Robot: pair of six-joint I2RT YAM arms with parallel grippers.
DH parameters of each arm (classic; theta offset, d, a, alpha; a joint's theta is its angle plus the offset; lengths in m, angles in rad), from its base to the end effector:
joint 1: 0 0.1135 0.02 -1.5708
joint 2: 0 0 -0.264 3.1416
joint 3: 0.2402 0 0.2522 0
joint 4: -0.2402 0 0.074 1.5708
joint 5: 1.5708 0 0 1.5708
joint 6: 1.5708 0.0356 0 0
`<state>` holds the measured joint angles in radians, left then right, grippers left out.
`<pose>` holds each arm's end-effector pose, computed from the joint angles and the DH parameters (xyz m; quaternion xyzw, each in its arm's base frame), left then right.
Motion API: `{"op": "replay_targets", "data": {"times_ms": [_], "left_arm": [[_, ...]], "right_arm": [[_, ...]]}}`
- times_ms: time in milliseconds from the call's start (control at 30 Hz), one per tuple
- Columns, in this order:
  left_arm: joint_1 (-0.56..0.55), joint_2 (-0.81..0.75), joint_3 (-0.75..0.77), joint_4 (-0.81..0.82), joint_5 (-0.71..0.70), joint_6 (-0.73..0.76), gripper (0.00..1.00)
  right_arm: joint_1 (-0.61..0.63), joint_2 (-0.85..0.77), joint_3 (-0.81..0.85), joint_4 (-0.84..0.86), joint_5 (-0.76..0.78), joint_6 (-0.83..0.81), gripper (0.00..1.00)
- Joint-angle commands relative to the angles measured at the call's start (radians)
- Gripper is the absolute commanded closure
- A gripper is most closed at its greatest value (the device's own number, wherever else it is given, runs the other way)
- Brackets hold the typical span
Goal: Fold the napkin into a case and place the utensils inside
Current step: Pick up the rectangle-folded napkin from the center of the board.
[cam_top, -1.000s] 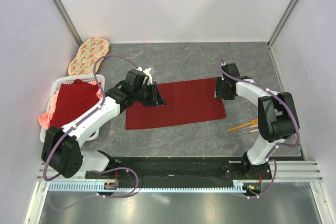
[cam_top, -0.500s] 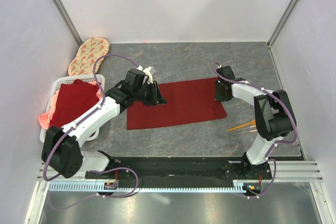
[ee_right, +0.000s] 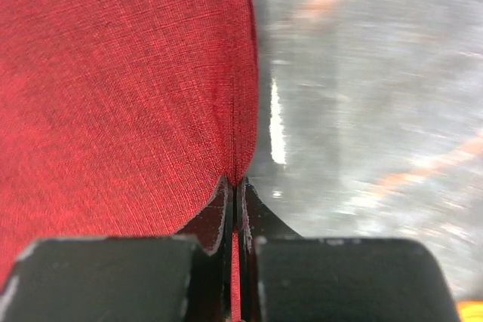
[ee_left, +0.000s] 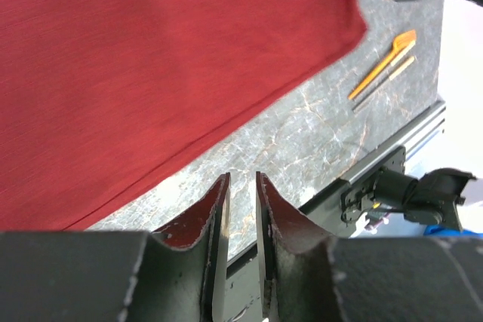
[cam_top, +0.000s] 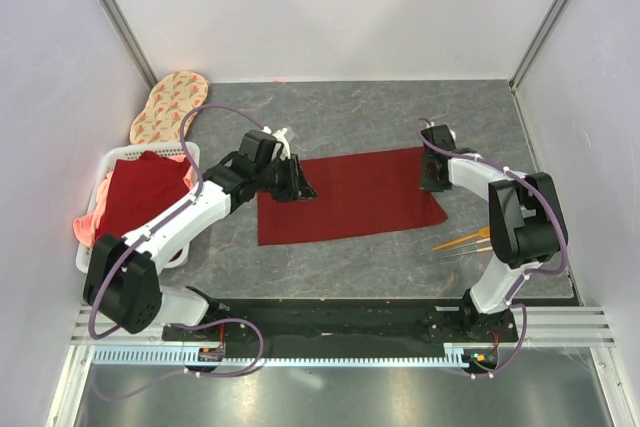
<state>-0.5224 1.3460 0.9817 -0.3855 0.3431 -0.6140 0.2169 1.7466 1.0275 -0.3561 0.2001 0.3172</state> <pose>0.2454 -0.1551 0.2664 0.0267 0.9056 -0.3435 0.2472 0.3353 0.0666 0.1614 0.0728 0.9622 -0.0290 0.2609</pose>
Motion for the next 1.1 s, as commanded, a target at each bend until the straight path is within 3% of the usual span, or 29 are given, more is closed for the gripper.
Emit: {"op": "replay_targets", "data": {"times_ms": [0, 267, 500, 700, 1067], "left_arm": [[0.062, 0.086, 0.032, 0.034, 0.049, -0.075, 0.76], [0.111, 0.234, 0.098, 0.071, 0.059, -0.093, 0.77], [0.111, 0.18, -0.018, 0.134, 0.011, -0.116, 0.77], [0.111, 0.153, -0.103, 0.158, -0.085, -0.118, 0.77], [0.098, 0.096, -0.253, 0.217, -0.19, -0.199, 0.79]], "right_arm": [[-0.076, -0.055, -0.007, -0.086, 0.139, -0.023, 1.0], [-0.103, -0.084, 0.048, -0.096, 0.236, -0.064, 1.0], [-0.064, -0.148, 0.078, -0.133, 0.239, -0.073, 1.0], [0.104, -0.154, 0.175, -0.245, 0.315, -0.058, 1.0], [0.389, -0.072, 0.321, -0.346, 0.182, 0.141, 1.0]]}}
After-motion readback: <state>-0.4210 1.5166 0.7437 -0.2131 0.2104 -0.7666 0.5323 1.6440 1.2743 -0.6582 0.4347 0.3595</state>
